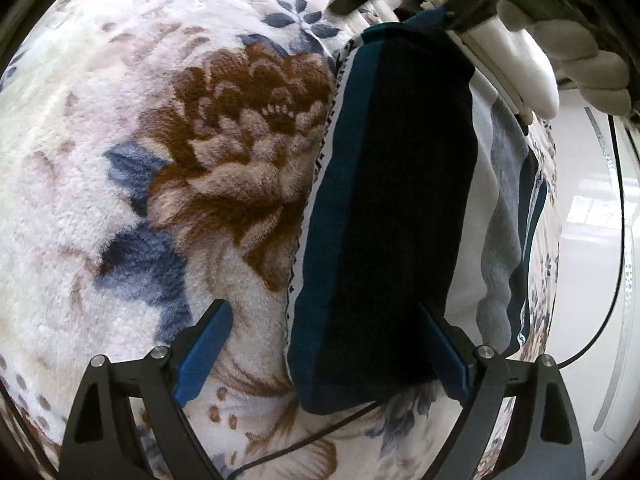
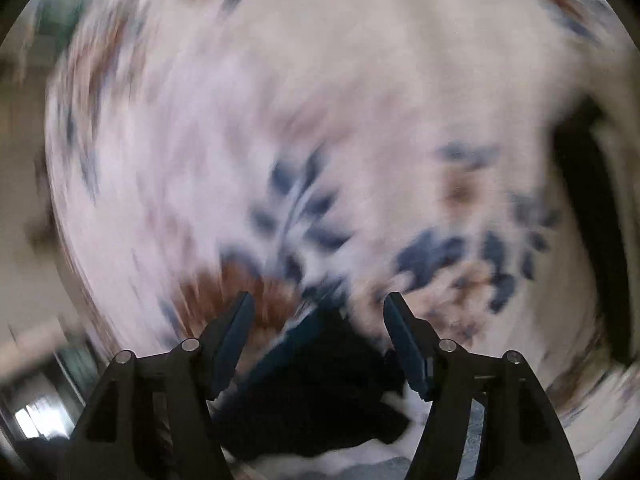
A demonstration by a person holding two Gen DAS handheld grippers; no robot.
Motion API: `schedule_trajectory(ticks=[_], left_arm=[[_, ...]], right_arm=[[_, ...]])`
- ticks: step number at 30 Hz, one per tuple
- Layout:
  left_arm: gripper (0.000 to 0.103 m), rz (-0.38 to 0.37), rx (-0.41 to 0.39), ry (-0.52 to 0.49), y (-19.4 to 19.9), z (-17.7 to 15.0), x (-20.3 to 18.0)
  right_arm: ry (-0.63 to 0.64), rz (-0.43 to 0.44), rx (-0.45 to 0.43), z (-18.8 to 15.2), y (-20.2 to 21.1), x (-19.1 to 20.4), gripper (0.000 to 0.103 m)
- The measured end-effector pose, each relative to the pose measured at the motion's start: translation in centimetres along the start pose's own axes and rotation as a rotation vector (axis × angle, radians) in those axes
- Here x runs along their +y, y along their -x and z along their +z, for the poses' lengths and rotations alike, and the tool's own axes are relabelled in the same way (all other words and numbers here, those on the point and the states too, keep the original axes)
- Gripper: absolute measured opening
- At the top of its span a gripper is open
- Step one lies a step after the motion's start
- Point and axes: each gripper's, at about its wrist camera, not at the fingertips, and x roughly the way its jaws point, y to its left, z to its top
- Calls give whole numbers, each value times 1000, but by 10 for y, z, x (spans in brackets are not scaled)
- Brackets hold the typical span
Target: Fold small clothes
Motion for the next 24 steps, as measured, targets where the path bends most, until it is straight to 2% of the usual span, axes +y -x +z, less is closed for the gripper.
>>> schedule_trajectory(ticks=[1,2,3,4,6,8,9,11,12,13,14,15,16,18,20,22,24], left_arm=[[91,1,2,-3,-2,2,-2],[91,3,4,-5,-3,3,-4],[91,3,7,-10,-5,3,-6],[91,3,9,-16,-5,4,-8],[91,2,12,-25,-6,5,-9],[91,-2,15,-26,-6,5,-8],[91,-3,16,-27,-6,5,-9],[91,2,22,-36,-7,4,-13],[91,-1,25,-36,-6,4,-13],[91,-6,30,-35,-4,3,-13],[91,-9,29,-30,0,1,-11],[91,-8,25,-26,5,0,-8],[91,-7,20,-23,11,1,-5],[91,-5,-6,-12,27,3,-3],[91,2,-31,9,42,12,0],[91,-9,-56,26,53,25,1],[91,-28,-82,34,62,47,-1]], right_arm=[[38,-45,25,3,-7,6,64],[78,-124,21,6,-16,14,35],[76,-150,22,9,-21,13,20],[26,-126,24,13,-24,8,20],[-269,67,12,19,-23,-34,18],[-494,255,-9,12,-24,-75,15],[-597,378,-10,4,-28,-96,15],[-692,516,-43,-11,-27,-121,15],[-681,524,-98,-21,-13,-132,17],[-639,505,-142,-28,2,-136,32],[-598,482,-179,-34,14,-139,54],[-533,417,-253,-50,38,-140,60],[-501,372,-299,-60,50,-139,63],[-403,266,-368,-93,75,-136,63],[-353,253,-368,-115,79,-140,63],[-308,245,-335,-131,64,-132,63],[-247,173,-310,-139,44,-127,61]])
